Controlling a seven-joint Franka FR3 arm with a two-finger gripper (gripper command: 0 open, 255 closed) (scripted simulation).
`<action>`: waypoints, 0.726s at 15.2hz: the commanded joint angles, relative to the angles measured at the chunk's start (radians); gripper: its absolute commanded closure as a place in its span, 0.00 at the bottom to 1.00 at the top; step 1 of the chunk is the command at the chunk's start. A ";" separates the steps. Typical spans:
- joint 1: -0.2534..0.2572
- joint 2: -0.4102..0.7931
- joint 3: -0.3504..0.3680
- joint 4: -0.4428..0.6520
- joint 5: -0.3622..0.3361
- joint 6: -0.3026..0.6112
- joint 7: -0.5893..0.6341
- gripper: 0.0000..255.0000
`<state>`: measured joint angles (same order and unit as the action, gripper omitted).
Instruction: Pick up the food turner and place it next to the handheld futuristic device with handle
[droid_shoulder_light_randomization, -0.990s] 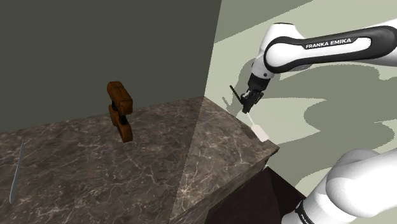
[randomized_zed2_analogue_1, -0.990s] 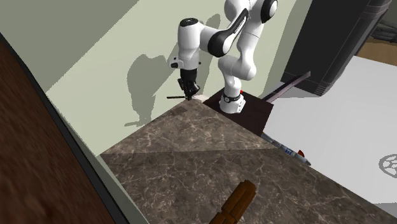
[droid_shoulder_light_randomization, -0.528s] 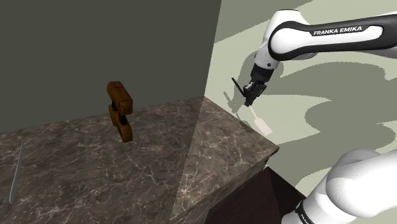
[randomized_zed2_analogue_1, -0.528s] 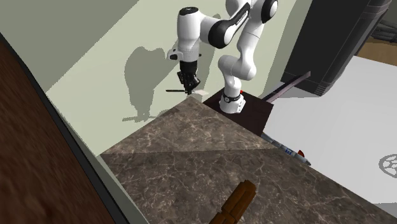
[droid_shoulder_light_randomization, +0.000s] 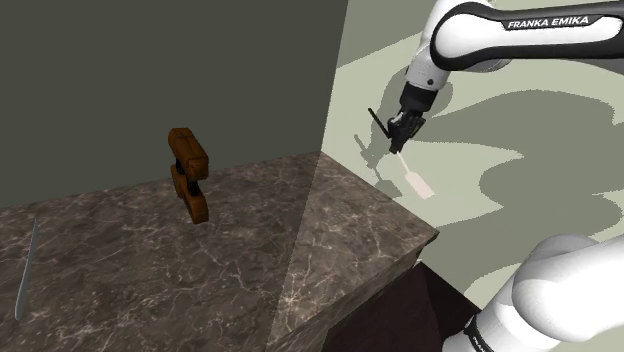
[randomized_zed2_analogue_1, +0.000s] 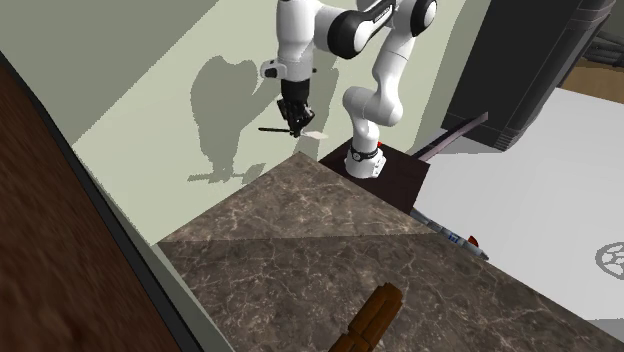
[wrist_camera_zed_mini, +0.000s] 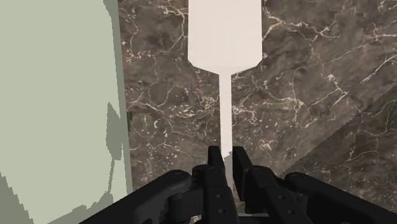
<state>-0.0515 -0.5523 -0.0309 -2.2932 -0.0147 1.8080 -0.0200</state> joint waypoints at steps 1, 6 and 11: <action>0.001 0.003 0.002 0.028 0.001 -0.026 0.002 1.00; 0.001 0.011 0.002 0.102 0.002 -0.092 0.002 1.00; 0.014 0.065 0.032 0.175 0.015 -0.110 0.040 1.00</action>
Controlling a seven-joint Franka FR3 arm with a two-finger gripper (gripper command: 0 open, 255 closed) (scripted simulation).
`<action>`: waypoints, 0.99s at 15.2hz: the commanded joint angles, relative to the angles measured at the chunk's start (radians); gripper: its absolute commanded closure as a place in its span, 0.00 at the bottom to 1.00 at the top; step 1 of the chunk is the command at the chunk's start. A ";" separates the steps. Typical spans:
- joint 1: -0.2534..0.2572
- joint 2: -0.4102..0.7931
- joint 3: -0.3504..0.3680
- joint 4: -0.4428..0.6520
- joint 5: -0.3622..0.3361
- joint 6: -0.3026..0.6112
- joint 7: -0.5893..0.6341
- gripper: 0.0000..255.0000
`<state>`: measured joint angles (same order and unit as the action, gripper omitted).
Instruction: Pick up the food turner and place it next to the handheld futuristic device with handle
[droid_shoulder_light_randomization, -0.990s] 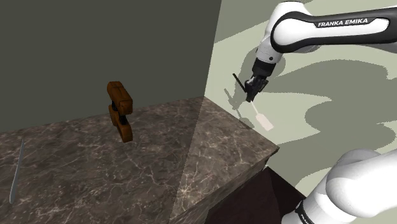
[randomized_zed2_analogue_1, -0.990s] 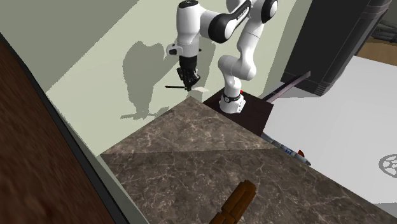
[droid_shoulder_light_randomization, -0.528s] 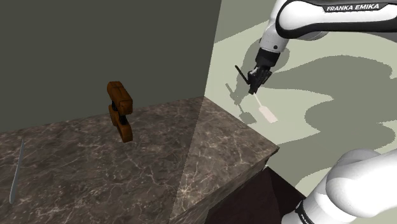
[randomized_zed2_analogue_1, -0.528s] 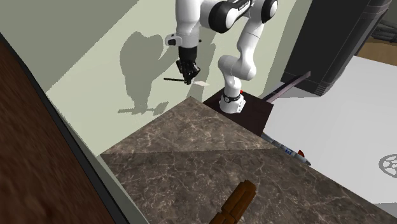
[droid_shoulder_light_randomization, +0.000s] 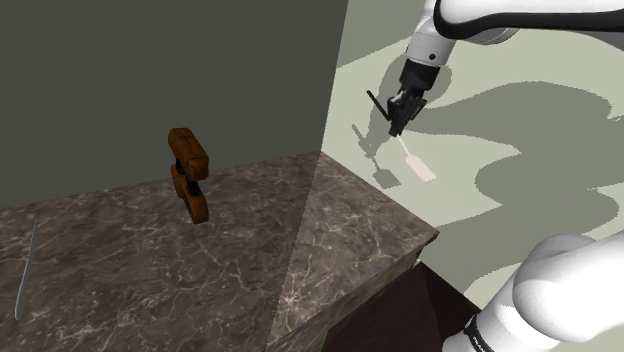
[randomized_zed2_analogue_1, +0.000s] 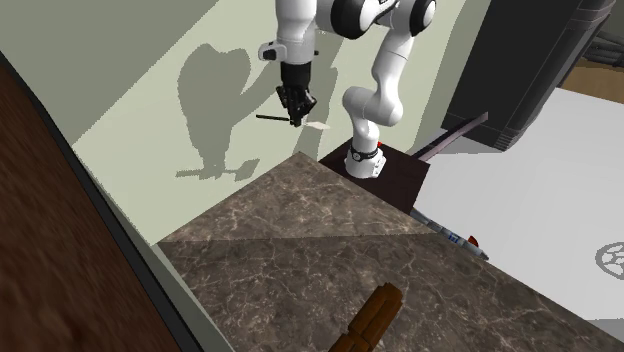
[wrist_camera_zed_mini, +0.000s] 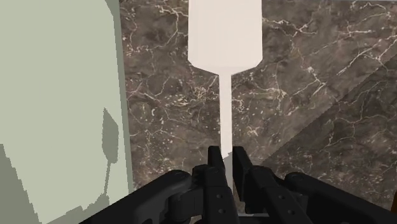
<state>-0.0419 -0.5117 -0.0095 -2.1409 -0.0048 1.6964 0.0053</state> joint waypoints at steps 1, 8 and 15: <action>0.011 0.050 0.026 0.043 0.010 0.006 0.033 1.00; 0.050 0.245 0.121 0.224 0.023 0.022 0.165 1.00; 0.095 0.475 0.202 0.473 -0.008 -0.001 0.297 1.00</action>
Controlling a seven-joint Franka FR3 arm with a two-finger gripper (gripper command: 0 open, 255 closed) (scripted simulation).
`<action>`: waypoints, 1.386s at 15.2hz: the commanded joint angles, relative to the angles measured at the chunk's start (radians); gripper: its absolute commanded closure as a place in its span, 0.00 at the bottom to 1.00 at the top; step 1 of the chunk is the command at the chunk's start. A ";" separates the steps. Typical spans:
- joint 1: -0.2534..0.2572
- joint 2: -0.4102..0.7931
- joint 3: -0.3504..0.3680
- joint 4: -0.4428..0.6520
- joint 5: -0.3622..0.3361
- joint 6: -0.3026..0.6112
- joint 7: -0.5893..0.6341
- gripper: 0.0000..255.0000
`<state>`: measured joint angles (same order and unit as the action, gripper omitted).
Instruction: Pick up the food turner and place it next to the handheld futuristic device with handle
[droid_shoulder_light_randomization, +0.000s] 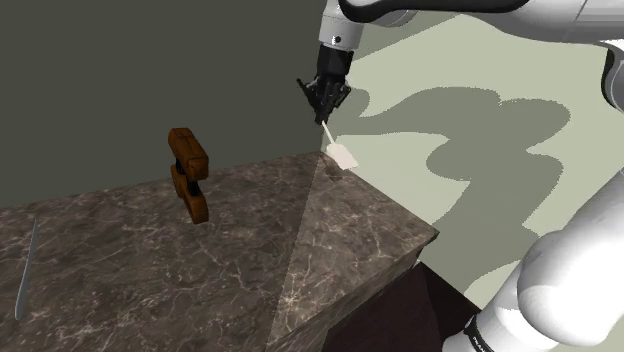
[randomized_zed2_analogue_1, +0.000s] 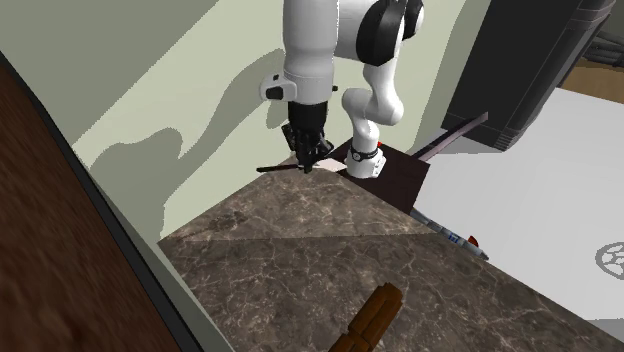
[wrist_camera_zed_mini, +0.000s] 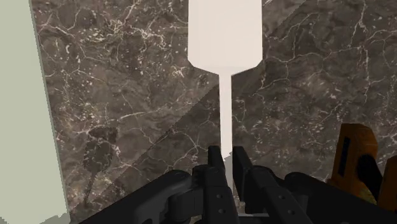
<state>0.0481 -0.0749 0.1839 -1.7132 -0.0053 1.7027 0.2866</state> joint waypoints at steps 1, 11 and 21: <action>0.013 0.075 0.018 0.088 -0.015 -0.015 0.034 1.00; 0.046 0.195 0.046 0.141 -0.047 0.048 0.098 1.00; 0.044 0.190 0.044 0.001 -0.047 0.184 0.101 1.00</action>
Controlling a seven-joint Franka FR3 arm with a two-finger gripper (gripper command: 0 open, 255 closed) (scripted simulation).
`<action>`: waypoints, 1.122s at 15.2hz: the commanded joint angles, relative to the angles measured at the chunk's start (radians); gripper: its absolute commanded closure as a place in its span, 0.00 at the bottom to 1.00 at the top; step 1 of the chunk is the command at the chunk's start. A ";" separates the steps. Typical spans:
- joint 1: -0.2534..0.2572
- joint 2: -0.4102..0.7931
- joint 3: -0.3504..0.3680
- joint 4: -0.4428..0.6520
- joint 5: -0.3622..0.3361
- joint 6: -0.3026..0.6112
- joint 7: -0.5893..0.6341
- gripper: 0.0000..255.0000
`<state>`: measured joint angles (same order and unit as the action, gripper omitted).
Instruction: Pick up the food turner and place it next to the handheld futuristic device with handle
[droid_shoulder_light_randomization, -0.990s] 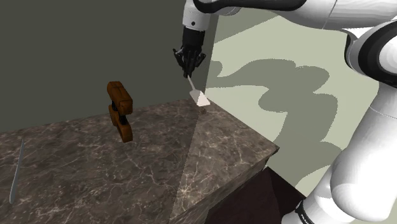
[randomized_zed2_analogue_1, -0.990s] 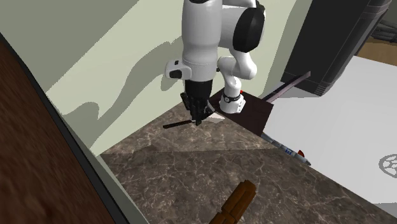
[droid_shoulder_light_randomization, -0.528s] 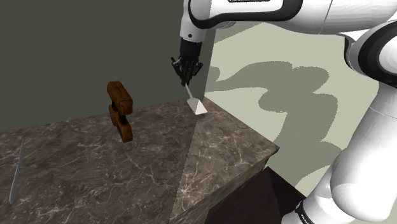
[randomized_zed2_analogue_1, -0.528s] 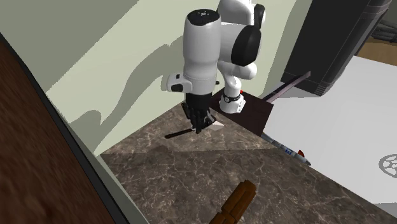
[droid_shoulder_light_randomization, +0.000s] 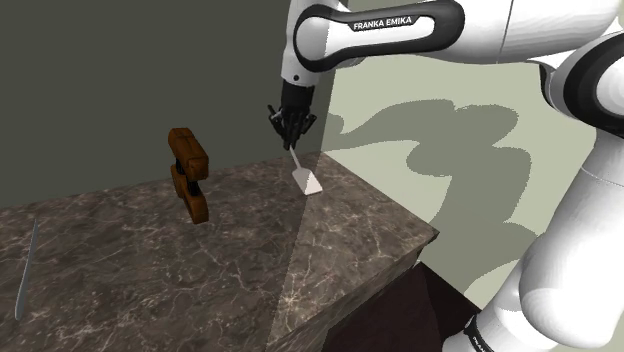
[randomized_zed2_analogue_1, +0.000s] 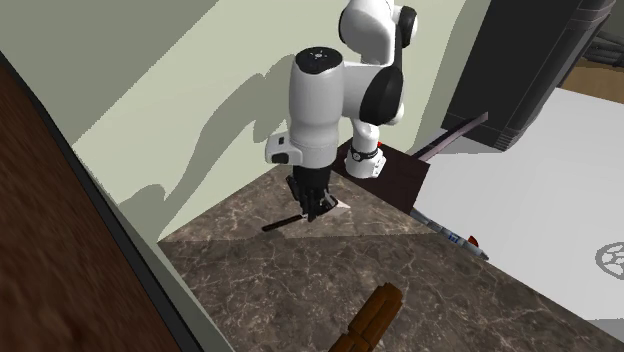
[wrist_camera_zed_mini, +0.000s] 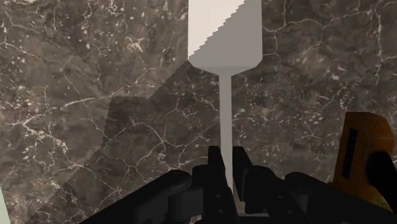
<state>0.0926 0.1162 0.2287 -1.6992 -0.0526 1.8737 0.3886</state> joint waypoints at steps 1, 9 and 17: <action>-0.001 0.000 -0.001 -0.025 0.000 0.026 0.000 1.00; -0.001 0.015 -0.002 -0.115 -0.006 0.129 0.006 1.00; 0.000 0.043 -0.003 -0.188 -0.016 0.230 0.014 1.00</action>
<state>0.0915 0.1534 0.2249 -1.8823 -0.0665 2.0926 0.3998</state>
